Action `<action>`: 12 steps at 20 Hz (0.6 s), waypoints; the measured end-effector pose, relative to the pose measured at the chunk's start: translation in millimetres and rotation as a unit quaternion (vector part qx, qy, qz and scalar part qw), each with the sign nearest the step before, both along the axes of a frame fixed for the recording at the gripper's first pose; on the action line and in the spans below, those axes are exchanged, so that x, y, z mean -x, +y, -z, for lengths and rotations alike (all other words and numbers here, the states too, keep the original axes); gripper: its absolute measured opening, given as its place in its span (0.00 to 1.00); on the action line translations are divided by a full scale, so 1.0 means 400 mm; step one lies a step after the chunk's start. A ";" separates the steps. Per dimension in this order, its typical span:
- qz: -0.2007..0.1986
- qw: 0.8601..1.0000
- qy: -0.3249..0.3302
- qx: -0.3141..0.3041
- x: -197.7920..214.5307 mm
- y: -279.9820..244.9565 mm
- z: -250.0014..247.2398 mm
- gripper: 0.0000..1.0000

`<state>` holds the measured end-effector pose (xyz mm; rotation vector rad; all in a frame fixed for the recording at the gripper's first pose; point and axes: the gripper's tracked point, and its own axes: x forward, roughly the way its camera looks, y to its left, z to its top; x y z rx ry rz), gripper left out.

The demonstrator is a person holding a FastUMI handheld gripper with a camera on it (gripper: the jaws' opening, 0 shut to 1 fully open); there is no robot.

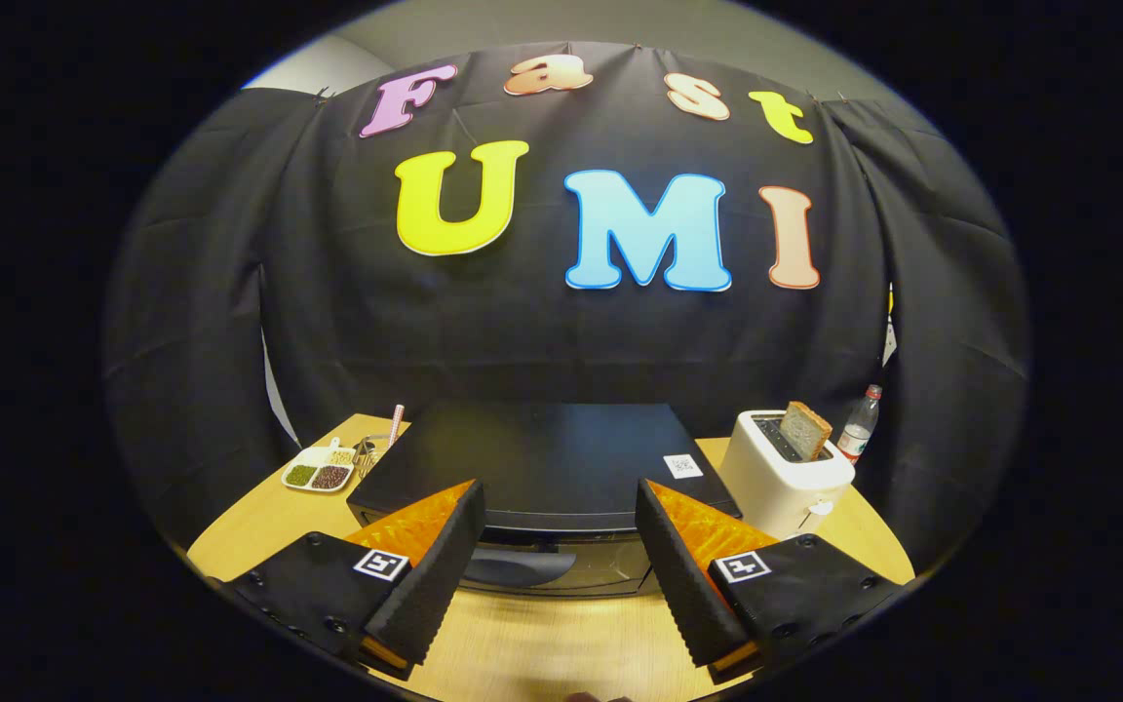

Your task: Open the toaster oven, put the food inside, and close the toaster oven door.

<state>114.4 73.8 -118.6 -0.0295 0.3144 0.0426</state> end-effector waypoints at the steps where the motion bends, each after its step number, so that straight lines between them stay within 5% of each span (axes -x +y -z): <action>1: -0.003 1.000 0.008 -0.001 -0.005 0.010 0.015 0.98; 12: -0.002 0.998 0.067 0.003 -0.065 0.055 0.146 0.98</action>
